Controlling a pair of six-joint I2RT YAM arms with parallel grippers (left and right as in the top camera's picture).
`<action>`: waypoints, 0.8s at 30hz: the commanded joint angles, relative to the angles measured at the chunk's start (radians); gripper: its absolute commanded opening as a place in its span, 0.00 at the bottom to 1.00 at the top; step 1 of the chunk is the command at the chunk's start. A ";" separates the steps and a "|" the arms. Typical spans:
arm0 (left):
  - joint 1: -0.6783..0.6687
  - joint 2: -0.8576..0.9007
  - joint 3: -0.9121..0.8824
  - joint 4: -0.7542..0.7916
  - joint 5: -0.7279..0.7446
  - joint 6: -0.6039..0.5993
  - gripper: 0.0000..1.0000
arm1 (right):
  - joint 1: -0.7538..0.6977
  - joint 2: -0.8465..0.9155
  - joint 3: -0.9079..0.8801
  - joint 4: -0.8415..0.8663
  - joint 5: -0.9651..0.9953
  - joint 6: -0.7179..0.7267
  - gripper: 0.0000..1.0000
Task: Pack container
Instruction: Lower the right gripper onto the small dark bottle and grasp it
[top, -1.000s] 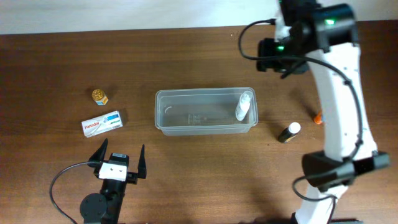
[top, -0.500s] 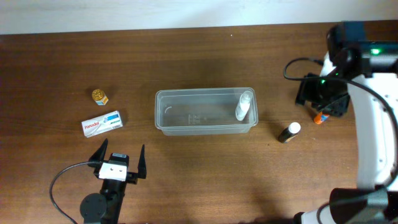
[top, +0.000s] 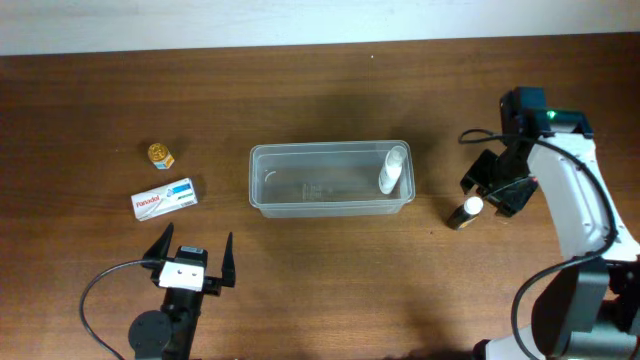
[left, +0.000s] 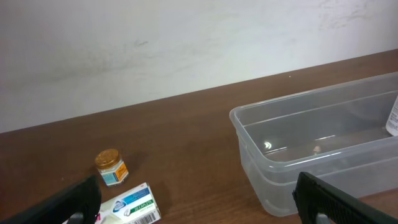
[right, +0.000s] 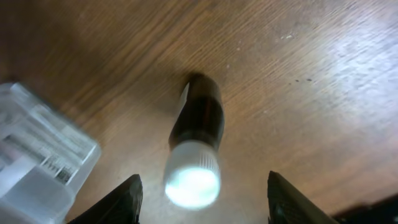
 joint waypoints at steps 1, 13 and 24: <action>0.004 -0.006 -0.002 -0.006 0.000 -0.005 0.99 | -0.004 -0.003 -0.066 0.041 -0.001 0.040 0.56; 0.004 -0.006 -0.002 -0.006 0.000 -0.005 0.99 | -0.004 -0.002 -0.175 0.178 -0.001 0.040 0.56; 0.004 -0.006 -0.002 -0.006 0.000 -0.005 0.99 | -0.003 -0.002 -0.217 0.235 0.000 0.031 0.30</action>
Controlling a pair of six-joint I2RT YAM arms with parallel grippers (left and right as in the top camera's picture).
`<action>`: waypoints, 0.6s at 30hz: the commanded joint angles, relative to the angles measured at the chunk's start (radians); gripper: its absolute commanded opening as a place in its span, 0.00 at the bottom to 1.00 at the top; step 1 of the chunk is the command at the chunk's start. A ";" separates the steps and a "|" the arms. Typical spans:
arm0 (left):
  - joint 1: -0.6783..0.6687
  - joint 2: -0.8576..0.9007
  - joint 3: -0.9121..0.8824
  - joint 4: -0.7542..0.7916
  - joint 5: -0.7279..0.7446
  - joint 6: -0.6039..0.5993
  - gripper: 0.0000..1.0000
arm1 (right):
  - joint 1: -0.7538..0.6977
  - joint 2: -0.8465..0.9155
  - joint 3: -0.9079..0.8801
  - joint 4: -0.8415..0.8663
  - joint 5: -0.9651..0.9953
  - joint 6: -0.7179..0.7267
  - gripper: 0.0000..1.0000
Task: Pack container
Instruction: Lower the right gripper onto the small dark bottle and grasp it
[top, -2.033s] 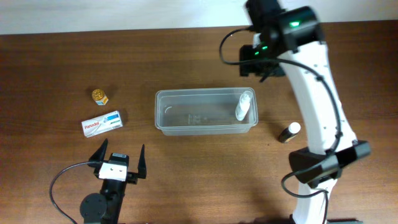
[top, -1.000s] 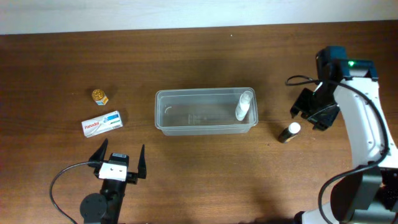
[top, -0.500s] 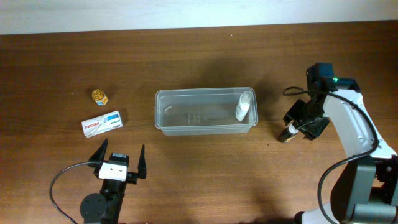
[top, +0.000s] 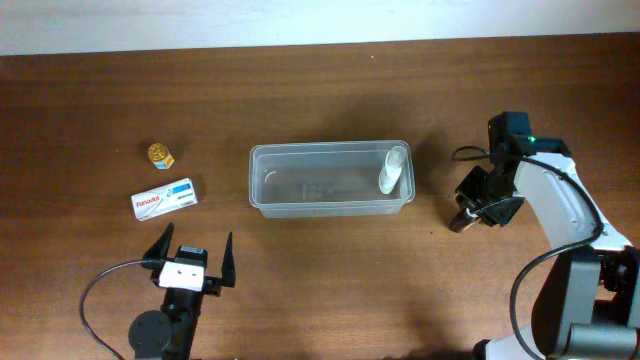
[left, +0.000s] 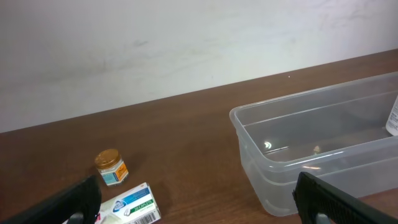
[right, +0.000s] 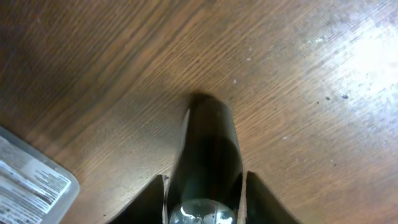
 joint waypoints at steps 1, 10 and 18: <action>0.004 -0.007 -0.002 -0.005 0.000 -0.005 0.99 | -0.003 -0.002 -0.012 0.000 0.006 -0.002 0.28; 0.004 -0.007 -0.002 -0.006 0.000 -0.005 0.99 | -0.004 -0.002 -0.012 0.000 0.006 -0.133 0.19; 0.004 -0.007 -0.002 -0.006 0.000 -0.005 0.99 | -0.004 -0.003 0.027 -0.013 -0.003 -0.307 0.18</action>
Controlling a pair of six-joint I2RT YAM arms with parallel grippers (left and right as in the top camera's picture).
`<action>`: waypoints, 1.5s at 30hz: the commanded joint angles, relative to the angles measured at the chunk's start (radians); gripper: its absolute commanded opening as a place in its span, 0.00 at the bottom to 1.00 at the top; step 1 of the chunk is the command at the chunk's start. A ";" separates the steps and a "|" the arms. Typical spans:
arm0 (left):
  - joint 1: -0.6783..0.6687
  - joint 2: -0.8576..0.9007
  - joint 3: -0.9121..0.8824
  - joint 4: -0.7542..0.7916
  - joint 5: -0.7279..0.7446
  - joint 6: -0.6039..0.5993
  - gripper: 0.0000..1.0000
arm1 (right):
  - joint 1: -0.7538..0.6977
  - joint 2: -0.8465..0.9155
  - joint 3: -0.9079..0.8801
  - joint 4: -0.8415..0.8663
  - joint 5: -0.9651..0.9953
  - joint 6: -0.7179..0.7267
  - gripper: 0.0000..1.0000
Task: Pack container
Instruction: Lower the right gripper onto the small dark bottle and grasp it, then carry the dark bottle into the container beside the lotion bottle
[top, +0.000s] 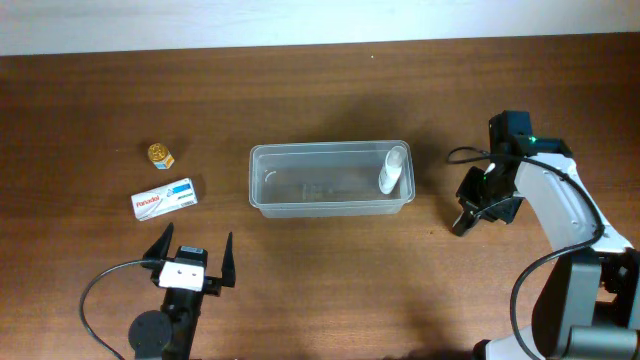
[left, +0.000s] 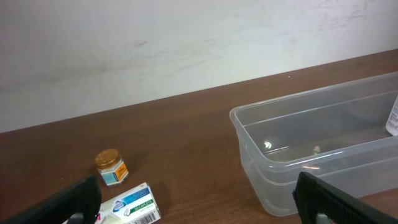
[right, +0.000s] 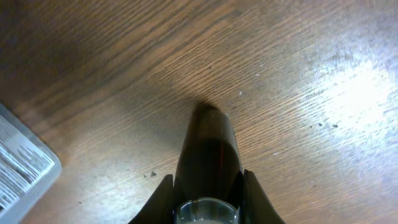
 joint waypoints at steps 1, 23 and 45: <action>0.004 -0.007 -0.002 -0.005 0.000 -0.005 0.99 | -0.004 0.003 0.044 -0.025 -0.012 -0.113 0.18; 0.004 -0.007 -0.002 -0.005 0.000 -0.005 1.00 | 0.174 0.002 0.813 -0.388 -0.172 -0.302 0.18; 0.004 -0.007 -0.002 -0.005 0.000 -0.005 1.00 | 0.665 0.122 0.809 -0.285 0.242 -0.092 0.18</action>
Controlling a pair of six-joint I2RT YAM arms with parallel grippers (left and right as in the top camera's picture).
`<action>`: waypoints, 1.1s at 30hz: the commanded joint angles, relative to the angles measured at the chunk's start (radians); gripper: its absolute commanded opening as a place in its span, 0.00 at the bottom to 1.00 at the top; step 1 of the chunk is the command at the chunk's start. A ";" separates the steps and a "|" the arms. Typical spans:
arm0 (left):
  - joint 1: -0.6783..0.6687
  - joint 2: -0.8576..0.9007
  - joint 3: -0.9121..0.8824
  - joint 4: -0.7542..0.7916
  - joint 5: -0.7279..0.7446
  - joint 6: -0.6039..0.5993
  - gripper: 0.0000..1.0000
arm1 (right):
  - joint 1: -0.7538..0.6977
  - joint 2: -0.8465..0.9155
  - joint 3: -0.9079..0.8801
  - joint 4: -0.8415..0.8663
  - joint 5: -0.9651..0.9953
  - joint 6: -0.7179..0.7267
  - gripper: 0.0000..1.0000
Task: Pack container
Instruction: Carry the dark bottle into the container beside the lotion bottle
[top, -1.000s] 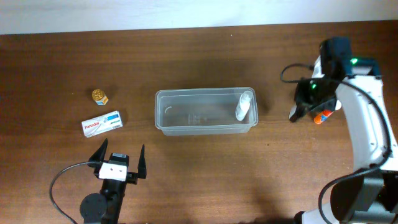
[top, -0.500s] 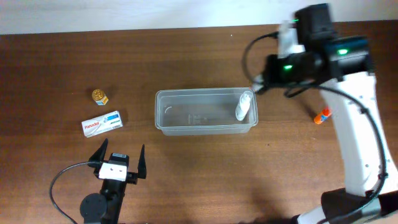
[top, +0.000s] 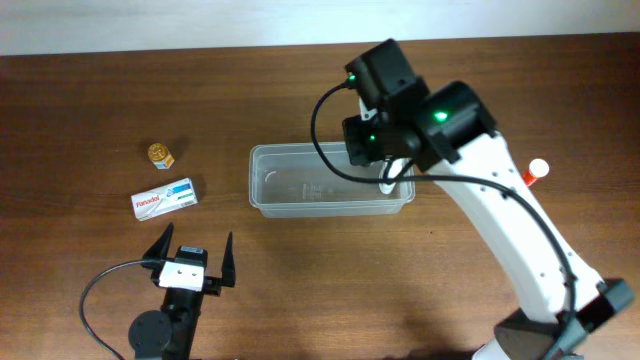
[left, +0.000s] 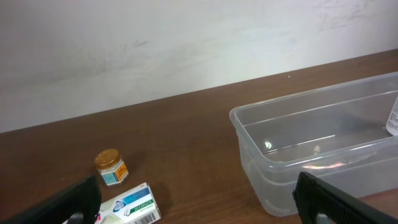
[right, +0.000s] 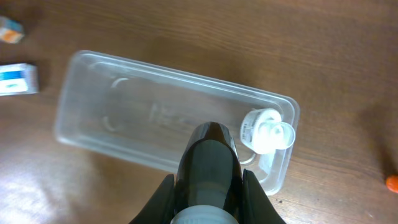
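Note:
My right gripper (right: 208, 186) is shut on a dark bottle (right: 208, 155) with a pale cap and holds it in the air above the clear plastic container (top: 300, 205), over its right half. In the overhead view the right wrist hides the dark bottle. A white bottle (right: 267, 132) stands in the container's right end. A small gold-lidded jar (top: 160, 154) and a white medicine box (top: 165, 199) lie on the table left of the container. My left gripper (left: 199, 208) rests open near the front edge, facing the container (left: 311, 149), with nothing between its fingers.
A small orange-red item with a white tip (top: 537, 171) lies on the table right of the container. The right arm (top: 500, 220) reaches across the table's right half. A pale wall runs behind the table's far edge (left: 186, 93).
My right gripper held the dark bottle at the table right of the container; now it holds it high over the container's right half. The left arm has not moved.
First my right gripper was open above the dark bottle standing right of the container. Then its fingers were round the bottle, and then shut on it at table level. Now the bottle hangs over the container. The left gripper stayed open and still.

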 joint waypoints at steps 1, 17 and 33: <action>0.004 -0.007 -0.002 -0.006 0.000 -0.005 0.99 | 0.005 0.072 0.012 0.014 0.087 0.045 0.18; 0.004 -0.007 -0.002 -0.006 0.000 -0.005 0.99 | 0.000 0.288 0.011 0.040 0.087 0.117 0.18; 0.004 -0.007 -0.002 -0.006 0.000 -0.005 0.99 | -0.043 0.329 -0.066 0.071 0.086 0.153 0.18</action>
